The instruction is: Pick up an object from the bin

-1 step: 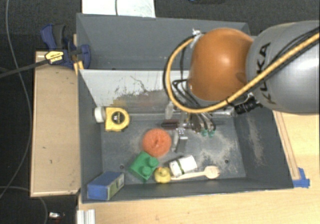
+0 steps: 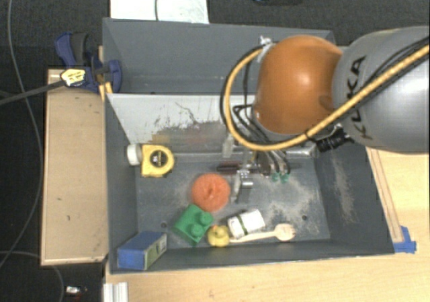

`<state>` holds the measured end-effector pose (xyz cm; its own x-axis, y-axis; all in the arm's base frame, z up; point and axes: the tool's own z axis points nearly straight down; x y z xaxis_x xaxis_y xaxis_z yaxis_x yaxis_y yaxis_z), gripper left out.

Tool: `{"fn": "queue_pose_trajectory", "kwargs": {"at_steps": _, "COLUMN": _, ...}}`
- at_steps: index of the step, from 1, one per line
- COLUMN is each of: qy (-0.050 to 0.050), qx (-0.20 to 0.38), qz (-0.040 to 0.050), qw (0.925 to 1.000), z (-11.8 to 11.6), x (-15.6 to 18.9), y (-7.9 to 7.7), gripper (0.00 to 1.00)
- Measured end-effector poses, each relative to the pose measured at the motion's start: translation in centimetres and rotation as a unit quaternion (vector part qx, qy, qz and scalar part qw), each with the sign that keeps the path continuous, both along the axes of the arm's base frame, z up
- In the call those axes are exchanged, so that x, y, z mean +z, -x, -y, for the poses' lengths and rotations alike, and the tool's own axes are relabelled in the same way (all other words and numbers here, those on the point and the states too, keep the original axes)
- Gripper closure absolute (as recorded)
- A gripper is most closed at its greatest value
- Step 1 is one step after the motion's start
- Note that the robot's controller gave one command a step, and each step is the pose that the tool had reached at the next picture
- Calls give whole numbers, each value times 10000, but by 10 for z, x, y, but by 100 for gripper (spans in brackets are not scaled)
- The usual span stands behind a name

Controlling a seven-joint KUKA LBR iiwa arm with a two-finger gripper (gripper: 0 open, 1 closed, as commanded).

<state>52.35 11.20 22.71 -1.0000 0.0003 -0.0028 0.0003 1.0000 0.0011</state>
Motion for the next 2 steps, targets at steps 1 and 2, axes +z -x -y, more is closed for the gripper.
{"fn": "queue_pose_trajectory", "kwargs": {"at_steps": 1, "qy": 4, "qx": 1945, "qz": 17, "qw": 9809, "z": -22, "x": -56, "y": -31, "gripper": 0}}
{"fn": "queue_pose_trajectory", "kwargs": {"at_steps": 2, "qy": 10, "qx": 2931, "qz": 18, "qw": 9561, "z": -31, "x": -68, "y": -28, "gripper": 0}}
